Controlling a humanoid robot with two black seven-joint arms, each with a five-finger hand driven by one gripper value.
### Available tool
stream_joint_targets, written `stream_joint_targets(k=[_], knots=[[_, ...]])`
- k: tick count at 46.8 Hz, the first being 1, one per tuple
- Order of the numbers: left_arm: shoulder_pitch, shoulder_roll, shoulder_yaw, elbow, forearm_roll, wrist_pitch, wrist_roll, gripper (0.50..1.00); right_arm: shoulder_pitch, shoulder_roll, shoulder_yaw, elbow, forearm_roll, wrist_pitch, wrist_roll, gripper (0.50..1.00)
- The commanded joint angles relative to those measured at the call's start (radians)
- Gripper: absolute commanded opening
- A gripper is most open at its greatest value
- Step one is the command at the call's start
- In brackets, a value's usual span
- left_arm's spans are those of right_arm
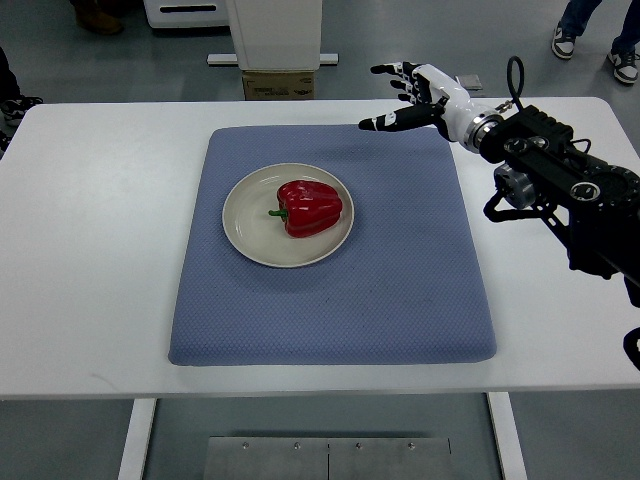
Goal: Place red pepper on plate with right hand
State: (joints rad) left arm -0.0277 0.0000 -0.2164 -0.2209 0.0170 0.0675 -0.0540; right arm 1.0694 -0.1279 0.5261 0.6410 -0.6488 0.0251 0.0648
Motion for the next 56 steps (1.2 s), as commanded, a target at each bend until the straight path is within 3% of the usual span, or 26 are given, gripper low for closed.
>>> stream_joint_targets(k=[1, 27, 35, 56], knots=[[0.0, 0.0, 0.0, 0.0, 0.0, 0.0, 0.0, 1.0, -0.032, -0.003, 0.052, -0.001, 0.0, -0.001, -0.008, 0.991], [0.0, 0.0, 0.0, 0.0, 0.0, 0.0, 0.0, 1.0, -0.236, -0.096, 0.179, 0.014, 0.133, -0.004, 0.024, 1.0], [0.0, 0.0, 0.0, 0.0, 0.0, 0.0, 0.0, 1.0, -0.281, -0.092, 0.256, 0.028, 0.138, -0.007, 0.061, 1.0], [0.0, 0.0, 0.0, 0.0, 0.0, 0.0, 0.0, 1.0, -0.348, -0.042, 0.347, 0.055, 0.138, -0.005, 0.067, 1.0]])
